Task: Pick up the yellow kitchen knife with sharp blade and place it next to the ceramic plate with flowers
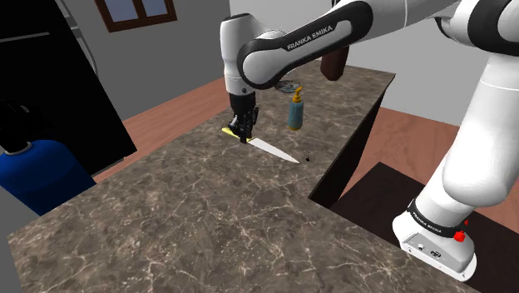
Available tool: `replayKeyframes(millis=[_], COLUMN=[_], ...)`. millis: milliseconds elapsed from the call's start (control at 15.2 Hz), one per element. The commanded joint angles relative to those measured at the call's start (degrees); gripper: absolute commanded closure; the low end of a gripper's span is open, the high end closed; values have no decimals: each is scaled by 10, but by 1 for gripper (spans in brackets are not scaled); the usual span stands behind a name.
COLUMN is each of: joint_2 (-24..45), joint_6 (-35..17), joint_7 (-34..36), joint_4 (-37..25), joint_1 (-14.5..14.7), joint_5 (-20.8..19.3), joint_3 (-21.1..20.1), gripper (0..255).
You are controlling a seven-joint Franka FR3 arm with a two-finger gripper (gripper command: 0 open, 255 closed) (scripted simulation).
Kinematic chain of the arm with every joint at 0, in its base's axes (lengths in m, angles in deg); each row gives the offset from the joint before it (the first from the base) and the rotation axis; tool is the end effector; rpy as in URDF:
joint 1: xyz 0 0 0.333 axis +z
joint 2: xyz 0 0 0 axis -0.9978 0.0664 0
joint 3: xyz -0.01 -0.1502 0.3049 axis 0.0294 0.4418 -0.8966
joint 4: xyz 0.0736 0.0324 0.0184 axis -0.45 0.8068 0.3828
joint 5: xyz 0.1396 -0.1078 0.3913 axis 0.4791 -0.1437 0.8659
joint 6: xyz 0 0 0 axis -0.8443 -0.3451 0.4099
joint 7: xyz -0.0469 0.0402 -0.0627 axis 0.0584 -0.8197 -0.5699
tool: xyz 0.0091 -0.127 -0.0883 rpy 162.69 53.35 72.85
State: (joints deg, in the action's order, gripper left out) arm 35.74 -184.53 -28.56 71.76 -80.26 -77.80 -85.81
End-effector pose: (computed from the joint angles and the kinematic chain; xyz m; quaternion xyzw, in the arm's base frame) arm 0.5487 0.3259 0.4017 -0.9863 -0.1643 0.0029 0.0139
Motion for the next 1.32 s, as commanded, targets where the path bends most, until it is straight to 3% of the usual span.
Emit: replayKeyframes(millis=[0, 660, 1254], joint_2=[-10, -34, -9], joint_6=[-2, -4, 8], joint_7=[-28, -168, -281], joint_4=[11, 36, 1], joint_1=[-16, -94, -157], joint_5=[6, 24, 22], joint_3=[9, 65, 116], gripper=[255, 255, 255])
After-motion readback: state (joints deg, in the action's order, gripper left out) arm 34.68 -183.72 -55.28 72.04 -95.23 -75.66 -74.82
